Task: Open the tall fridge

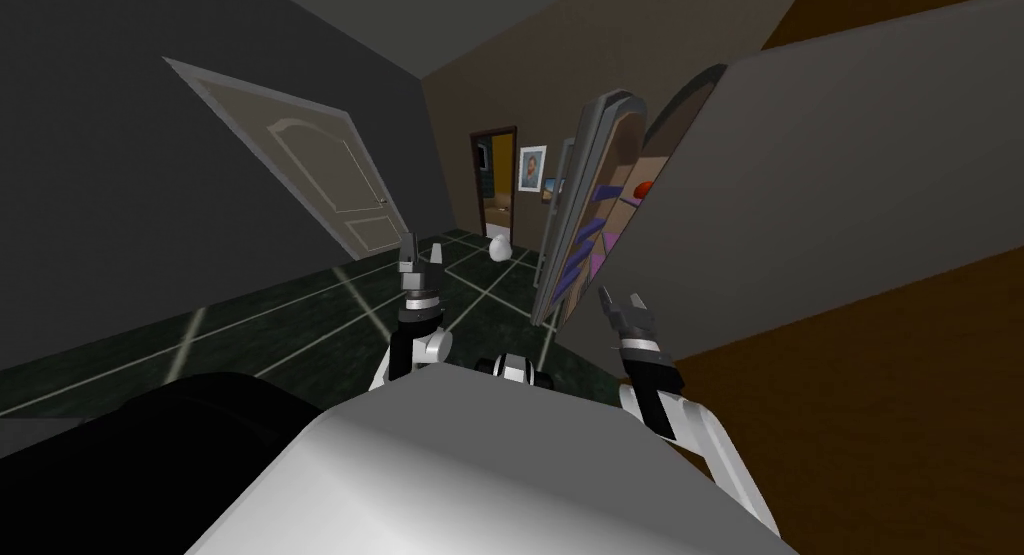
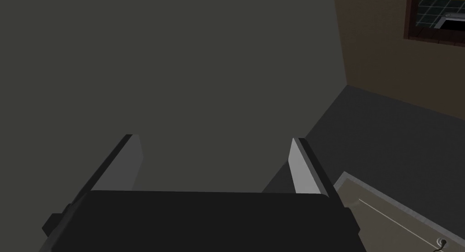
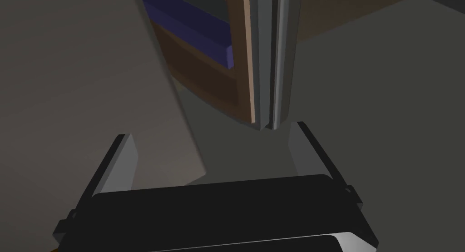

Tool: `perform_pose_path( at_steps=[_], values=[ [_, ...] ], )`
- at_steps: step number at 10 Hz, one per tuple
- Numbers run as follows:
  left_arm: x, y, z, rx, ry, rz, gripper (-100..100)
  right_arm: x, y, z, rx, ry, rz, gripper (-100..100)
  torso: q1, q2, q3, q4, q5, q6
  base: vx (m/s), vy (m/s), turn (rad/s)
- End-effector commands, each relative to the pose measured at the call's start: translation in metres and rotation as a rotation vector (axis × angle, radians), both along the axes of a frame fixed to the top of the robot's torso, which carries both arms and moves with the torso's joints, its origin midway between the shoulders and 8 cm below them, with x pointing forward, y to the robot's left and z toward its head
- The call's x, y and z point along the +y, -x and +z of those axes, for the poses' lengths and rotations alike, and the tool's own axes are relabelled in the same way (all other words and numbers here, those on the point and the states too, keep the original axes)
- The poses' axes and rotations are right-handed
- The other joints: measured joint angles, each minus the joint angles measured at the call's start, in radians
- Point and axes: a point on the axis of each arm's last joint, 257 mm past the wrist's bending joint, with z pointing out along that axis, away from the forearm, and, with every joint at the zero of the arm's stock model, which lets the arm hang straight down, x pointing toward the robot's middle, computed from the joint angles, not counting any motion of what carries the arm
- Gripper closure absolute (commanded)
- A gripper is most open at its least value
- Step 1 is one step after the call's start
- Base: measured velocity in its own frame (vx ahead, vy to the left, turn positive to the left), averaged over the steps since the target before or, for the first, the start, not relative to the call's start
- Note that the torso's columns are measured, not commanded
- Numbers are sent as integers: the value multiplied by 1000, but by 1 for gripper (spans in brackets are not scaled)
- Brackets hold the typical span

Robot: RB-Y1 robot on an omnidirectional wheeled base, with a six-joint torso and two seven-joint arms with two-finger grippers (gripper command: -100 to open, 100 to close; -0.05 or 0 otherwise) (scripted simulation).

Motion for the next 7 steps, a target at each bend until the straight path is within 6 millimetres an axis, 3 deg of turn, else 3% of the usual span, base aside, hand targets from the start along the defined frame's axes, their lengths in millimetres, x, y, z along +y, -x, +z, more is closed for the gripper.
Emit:
perform_pose_path(
  at_steps=[1,5,7],
  values=[
    [0,0,0,0,0,0,0,-16,0,-2,26,126,-94,-100,0,0,0,0,0,1,96,-3,127],
    [0,0,0,0,0,0,0,-36,1,-2,57,298,-220,-100,1,0,0,0,1,1,95,4,121],
    [0,0,0,0,0,0,0,-37,1,-2,57,337,-232,-100,0,1,1,0,0,1,46,-2,37]
  ],
)
